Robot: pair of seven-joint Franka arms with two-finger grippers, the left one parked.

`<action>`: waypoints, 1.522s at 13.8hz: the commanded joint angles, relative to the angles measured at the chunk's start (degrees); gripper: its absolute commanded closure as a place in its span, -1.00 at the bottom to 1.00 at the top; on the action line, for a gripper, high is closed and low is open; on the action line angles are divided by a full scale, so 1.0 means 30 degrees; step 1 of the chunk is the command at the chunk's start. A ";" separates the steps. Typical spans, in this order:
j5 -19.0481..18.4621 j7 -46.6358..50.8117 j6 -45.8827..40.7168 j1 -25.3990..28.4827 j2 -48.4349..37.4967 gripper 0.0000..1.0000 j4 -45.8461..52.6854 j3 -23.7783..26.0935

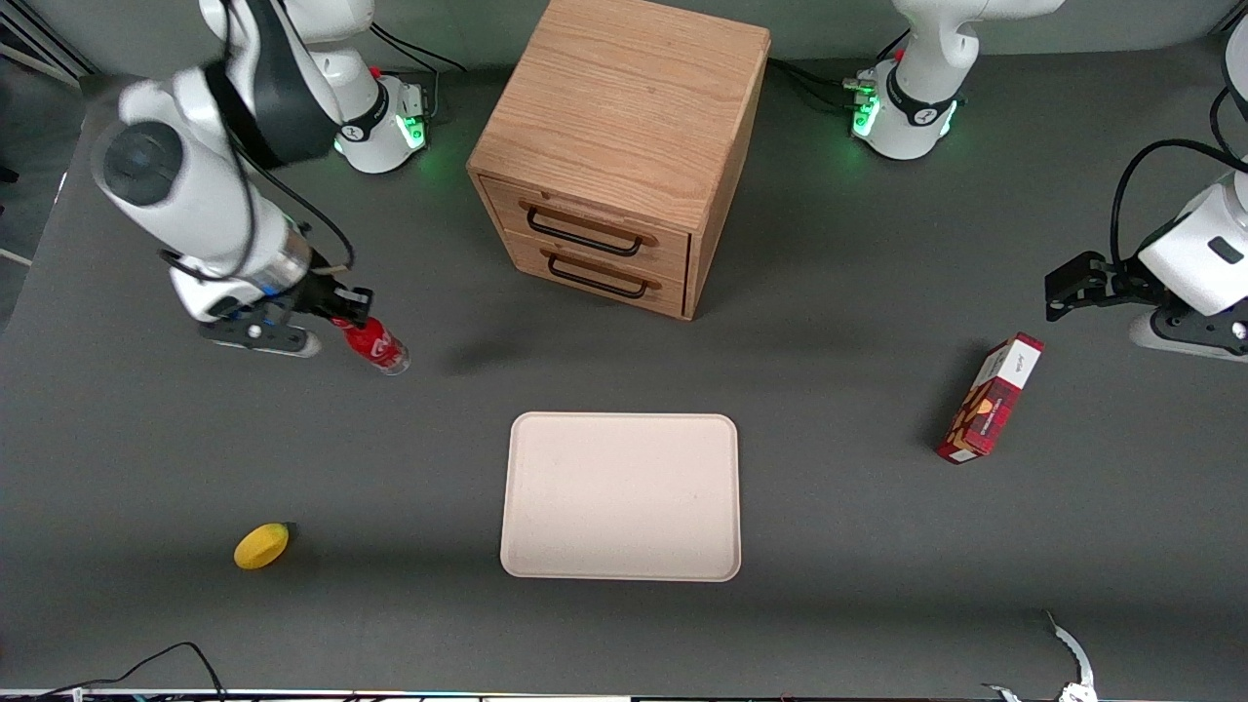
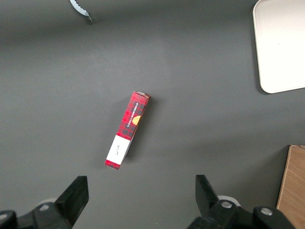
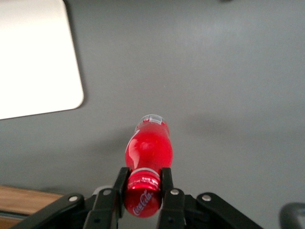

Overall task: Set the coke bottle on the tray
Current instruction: 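Lift the bottle off the table with the right gripper, then carry the bottle over the cream tray and lower it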

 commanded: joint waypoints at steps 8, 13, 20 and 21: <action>0.0215 0.5307 -0.5096 0.2353 1.2162 1.00 1.7907 0.0590; -0.2474 0.9641 0.0291 0.3906 1.5795 1.00 1.7940 0.0619; -0.4236 1.1291 0.2995 0.4407 1.7706 0.74 1.7677 0.0648; -0.4760 1.1291 0.3056 0.4407 1.7852 -0.34 1.7589 0.0648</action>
